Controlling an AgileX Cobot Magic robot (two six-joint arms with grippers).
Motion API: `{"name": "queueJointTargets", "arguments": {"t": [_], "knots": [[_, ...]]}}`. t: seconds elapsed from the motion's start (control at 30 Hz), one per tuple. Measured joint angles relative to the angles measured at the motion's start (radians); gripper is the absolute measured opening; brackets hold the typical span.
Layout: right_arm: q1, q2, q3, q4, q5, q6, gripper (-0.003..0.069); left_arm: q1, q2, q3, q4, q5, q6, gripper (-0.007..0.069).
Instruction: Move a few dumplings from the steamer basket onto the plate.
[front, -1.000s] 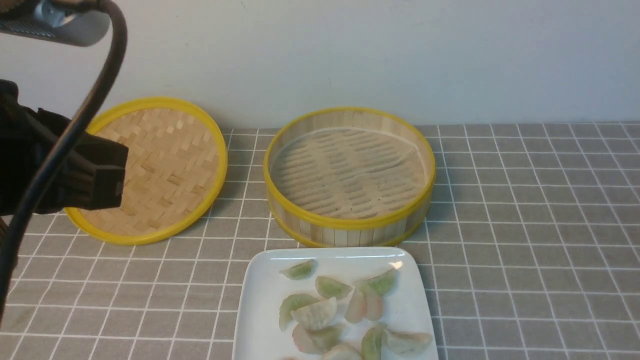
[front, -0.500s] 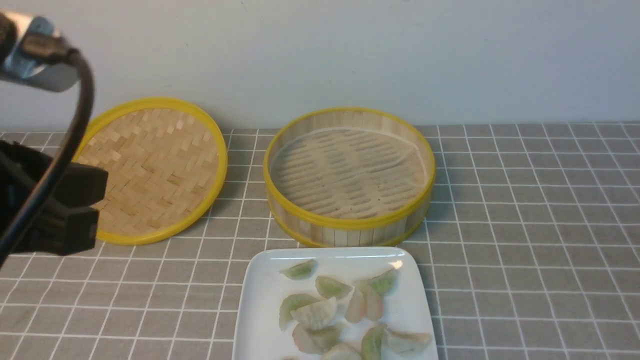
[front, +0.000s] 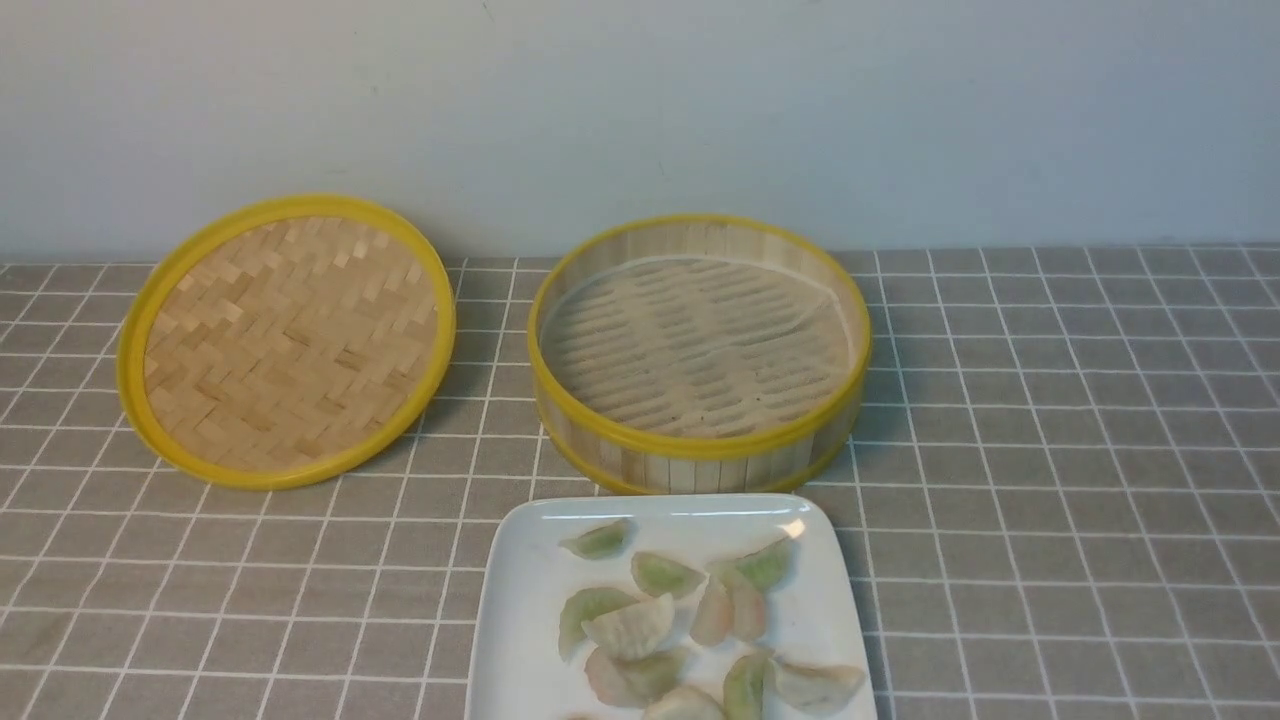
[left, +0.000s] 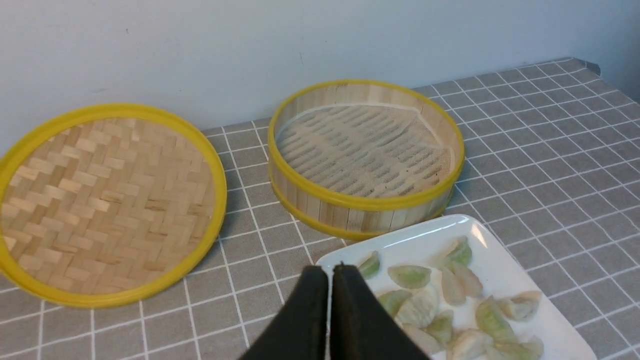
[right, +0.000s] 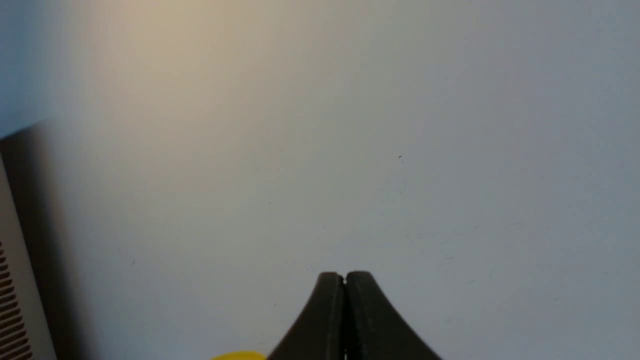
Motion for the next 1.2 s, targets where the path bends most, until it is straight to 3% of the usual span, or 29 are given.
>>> {"name": "queueJointTargets", "arguments": {"t": [0.43,0.63,0.73,0.8,0.97,1.2], "knots": [[0.000,0.000,0.000,0.000,0.000,0.000,-0.0013,0.000,-0.007,0.001,0.011,0.041,0.003,-0.0004],[0.000,0.000,0.000,0.000,0.000,0.000,-0.0013,0.020,-0.044,0.092,0.020,-0.111,0.037,-0.0004],[0.000,0.000,0.000,0.000,0.000,0.000,-0.0013,0.095,-0.113,0.212,-0.020,-0.223,0.089,-0.0004],[0.000,0.000,0.000,0.000,0.000,0.000,-0.0013,0.201,-0.198,0.378,-0.082,-0.354,0.139,-0.0004],[0.000,0.000,0.000,0.000,0.000,0.000,-0.0013,0.375,-0.363,0.655,-0.167,-0.517,0.184,-0.0004],[0.000,0.000,0.001,0.000,-0.003,0.000,-0.0013,0.443,-0.436,0.865,-0.175,-0.550,0.194,-0.0004]]}}
